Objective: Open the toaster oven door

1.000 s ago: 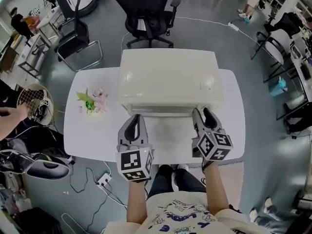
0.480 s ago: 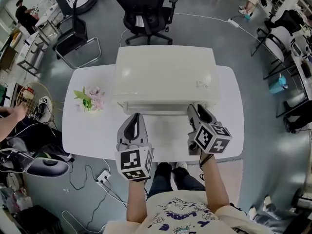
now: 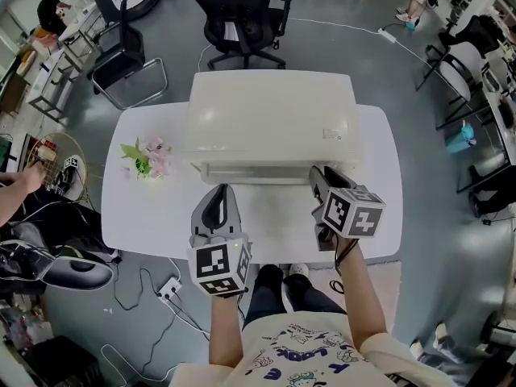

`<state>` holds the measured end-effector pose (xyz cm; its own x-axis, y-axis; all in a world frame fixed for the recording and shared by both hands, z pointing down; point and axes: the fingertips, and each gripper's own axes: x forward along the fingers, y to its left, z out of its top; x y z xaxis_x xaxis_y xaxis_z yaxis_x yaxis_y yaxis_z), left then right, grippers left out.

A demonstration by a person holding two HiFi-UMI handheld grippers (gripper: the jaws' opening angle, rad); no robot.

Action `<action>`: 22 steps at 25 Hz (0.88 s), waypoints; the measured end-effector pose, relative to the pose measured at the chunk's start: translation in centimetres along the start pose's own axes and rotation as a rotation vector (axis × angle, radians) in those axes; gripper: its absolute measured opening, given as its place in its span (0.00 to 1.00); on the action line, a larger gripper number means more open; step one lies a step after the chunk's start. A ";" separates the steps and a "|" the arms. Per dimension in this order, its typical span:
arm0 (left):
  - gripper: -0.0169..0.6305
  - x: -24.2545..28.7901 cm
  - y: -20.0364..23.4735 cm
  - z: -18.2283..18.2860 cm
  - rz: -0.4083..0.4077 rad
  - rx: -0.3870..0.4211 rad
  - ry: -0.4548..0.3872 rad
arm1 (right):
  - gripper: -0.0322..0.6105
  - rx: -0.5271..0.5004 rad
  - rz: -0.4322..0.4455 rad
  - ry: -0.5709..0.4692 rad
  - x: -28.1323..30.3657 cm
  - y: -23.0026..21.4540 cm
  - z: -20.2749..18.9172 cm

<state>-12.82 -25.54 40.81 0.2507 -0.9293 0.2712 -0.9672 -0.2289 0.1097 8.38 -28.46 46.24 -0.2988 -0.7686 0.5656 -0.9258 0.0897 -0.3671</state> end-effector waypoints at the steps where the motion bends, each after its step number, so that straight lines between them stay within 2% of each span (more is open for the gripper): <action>1: 0.05 -0.1 0.0 -0.1 0.002 -0.001 0.001 | 0.24 0.000 0.000 0.009 0.0 0.0 0.0; 13: 0.05 -1.6 -0.8 0.3 0.013 0.001 -0.019 | 0.24 -0.016 0.003 0.012 -1.2 0.2 -1.4; 22: 0.05 -2.5 -1.8 0.0 0.014 0.003 -0.022 | 0.22 -0.072 -0.015 0.035 -3.1 0.4 -4.5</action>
<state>-11.69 -22.77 39.93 0.2359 -0.9386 0.2516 -0.9708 -0.2163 0.1033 7.87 -23.23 47.67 -0.2918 -0.7476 0.5966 -0.9441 0.1252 -0.3049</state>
